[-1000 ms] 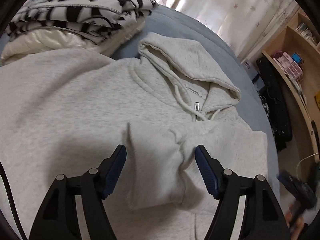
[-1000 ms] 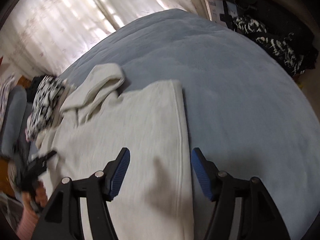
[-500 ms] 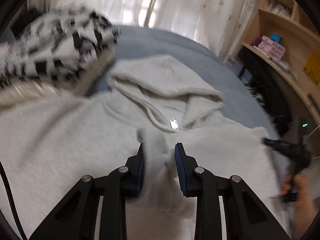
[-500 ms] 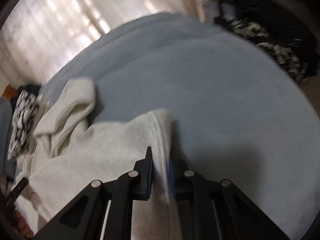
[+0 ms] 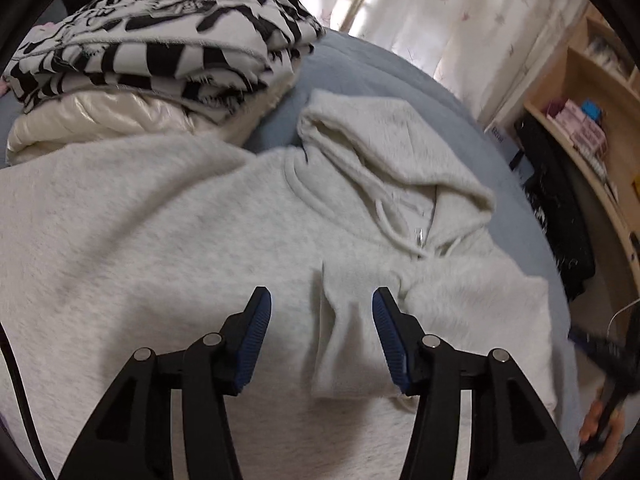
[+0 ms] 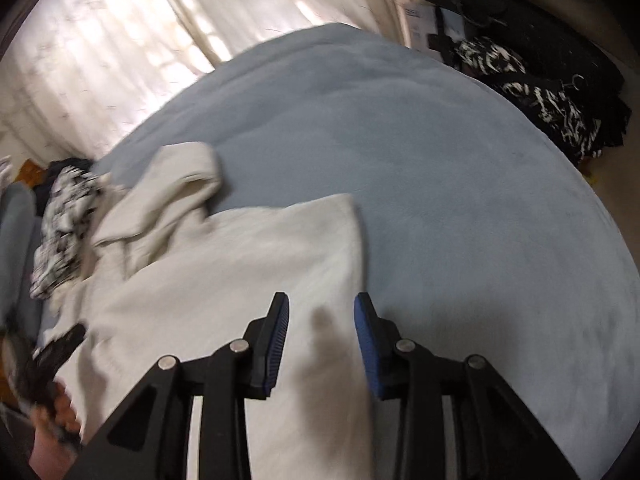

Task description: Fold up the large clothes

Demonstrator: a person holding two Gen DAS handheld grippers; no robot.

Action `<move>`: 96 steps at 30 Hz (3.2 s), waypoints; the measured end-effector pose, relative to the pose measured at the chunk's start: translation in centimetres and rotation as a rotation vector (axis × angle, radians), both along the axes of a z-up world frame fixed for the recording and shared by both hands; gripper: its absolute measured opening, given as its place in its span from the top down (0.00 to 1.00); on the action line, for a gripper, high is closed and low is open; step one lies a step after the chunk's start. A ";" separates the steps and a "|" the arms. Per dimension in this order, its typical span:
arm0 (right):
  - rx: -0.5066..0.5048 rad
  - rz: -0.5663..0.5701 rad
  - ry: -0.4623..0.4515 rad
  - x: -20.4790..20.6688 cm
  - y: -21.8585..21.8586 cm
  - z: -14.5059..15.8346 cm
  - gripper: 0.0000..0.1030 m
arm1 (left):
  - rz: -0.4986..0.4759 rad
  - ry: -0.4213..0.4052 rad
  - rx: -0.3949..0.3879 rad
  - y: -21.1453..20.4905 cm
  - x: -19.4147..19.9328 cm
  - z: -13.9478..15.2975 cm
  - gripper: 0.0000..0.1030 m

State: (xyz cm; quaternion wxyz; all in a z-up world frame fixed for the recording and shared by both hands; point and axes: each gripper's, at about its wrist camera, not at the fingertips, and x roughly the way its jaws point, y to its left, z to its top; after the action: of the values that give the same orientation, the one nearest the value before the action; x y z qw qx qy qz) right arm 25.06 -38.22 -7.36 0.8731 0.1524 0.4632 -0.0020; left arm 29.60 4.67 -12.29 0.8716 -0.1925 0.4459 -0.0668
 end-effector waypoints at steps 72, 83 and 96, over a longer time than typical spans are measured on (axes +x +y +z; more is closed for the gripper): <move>0.014 0.018 -0.042 -12.8 7.9 0.6 0.74 | -0.084 -0.020 0.281 -7.0 -11.6 5.4 0.32; 0.068 0.033 -0.015 -16.7 10.1 0.1 0.67 | -0.081 -0.031 0.284 -6.0 -19.5 7.5 0.28; -0.011 0.131 -0.001 -18.6 15.8 0.3 0.67 | 0.087 -0.013 0.330 3.5 -25.4 7.8 0.26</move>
State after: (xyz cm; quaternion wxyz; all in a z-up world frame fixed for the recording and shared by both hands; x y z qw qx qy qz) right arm 6.49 -22.46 -7.03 0.8723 0.1166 0.4718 0.0528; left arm 4.19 8.19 -4.49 0.8963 -0.0656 0.4363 0.0440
